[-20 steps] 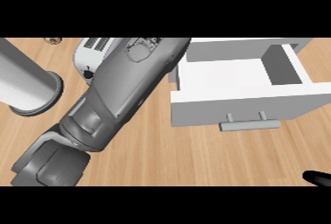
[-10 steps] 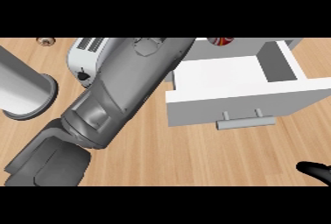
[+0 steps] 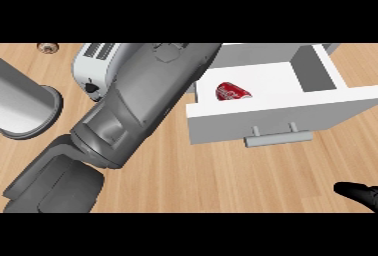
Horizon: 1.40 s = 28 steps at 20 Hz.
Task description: Pick up the can, place it into the drawer and close the drawer
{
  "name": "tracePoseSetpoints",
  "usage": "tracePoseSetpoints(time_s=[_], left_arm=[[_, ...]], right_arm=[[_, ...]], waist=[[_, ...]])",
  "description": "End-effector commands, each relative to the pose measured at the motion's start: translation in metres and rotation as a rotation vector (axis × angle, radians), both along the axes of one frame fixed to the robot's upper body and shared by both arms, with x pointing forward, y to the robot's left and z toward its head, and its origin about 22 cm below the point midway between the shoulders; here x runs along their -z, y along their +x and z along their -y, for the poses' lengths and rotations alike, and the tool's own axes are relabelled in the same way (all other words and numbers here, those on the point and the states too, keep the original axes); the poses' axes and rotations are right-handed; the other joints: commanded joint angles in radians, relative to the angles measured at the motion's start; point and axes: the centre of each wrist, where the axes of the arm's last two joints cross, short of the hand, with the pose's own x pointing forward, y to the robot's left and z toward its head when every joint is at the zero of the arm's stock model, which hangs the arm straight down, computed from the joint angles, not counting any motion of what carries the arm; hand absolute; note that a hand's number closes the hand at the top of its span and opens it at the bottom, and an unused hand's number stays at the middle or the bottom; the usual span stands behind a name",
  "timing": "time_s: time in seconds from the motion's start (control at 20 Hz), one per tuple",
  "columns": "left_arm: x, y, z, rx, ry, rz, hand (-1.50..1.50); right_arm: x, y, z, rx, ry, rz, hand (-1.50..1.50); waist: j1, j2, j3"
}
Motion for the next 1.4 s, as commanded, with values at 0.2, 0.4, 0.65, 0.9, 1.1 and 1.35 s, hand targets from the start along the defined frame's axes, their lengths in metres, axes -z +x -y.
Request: tracePoseSetpoints(time_s=[0.2,0.4,0.65,0.9,1.1,1.35], left_arm=[[-0.009,-0.003,0.005,-0.016,-0.063,0.002,-1.50],[-0.004,0.000,0.000,0.012,-0.120,-0.002,-1.50],[-0.019,-0.002,0.006,0.030,-0.123,-0.011,-1.50],[-0.026,-0.003,0.009,0.002,-0.089,0.044,-1.50],[-0.014,0.001,0.002,0.002,-0.076,0.033,-1.50],[-0.007,0.009,-0.015,0.023,-0.098,0.014,-1.50]], right_arm=[[-0.008,0.016,-0.013,-0.029,-0.254,0.070,-1.50],[-0.011,0.030,-0.024,0.001,-0.393,0.081,-1.50],[0.007,0.052,-0.041,0.025,-0.561,0.082,-1.50],[0.021,0.087,-0.061,0.034,-0.695,0.073,-1.50],[0.048,0.111,-0.060,0.052,-0.816,0.028,-1.50],[0.085,0.137,-0.075,0.060,-0.904,0.022,-1.50]], waist=[[0.002,0.003,0.000],[0.018,0.010,-0.002],[0.061,-0.003,-0.002],[0.070,0.000,-0.001],[0.104,-0.011,-0.002],[0.106,-0.011,-0.002]])
